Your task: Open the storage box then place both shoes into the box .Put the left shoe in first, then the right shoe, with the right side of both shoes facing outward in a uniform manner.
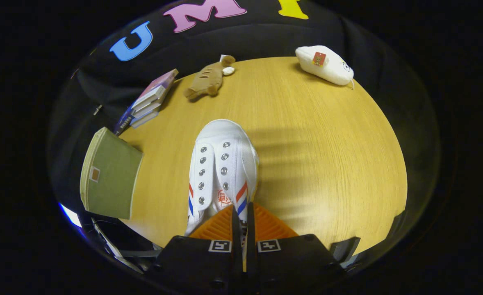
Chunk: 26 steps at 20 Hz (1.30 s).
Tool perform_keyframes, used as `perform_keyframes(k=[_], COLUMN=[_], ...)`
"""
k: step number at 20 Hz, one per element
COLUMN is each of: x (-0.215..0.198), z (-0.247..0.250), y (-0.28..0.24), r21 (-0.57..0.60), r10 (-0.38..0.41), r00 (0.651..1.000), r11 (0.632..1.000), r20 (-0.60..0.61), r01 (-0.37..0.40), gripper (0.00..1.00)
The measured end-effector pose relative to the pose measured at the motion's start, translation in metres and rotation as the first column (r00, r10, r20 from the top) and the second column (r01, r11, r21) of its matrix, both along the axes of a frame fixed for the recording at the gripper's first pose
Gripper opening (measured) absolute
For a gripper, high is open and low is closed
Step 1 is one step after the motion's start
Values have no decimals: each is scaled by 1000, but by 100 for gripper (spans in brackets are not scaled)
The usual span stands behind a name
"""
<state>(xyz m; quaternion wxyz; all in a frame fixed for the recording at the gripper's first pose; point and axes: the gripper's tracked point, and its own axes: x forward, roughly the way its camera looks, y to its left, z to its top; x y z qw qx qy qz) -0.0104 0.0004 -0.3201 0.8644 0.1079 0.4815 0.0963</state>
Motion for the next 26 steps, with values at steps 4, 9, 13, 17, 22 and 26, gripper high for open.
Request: perform_keyframes(k=[4, 9, 13, 17, 22, 26], x=[1, 1, 2, -3, -18, -13], z=[52, 109, 141, 161, 169, 162], y=[46, 114, 177, 247, 328, 373], r21=[45, 116, 153, 192, 213, 196], r10=[26, 19, 7, -9, -1, -5], r00=[998, 997, 996, 996, 997, 996], r11=[999, 993, 988, 981, 977, 981], r20=[49, 77, 91, 94, 80, 90], r01=[-28, -28, -21, -9, -16, -13], gripper=[8, 8, 8, 8, 8, 8])
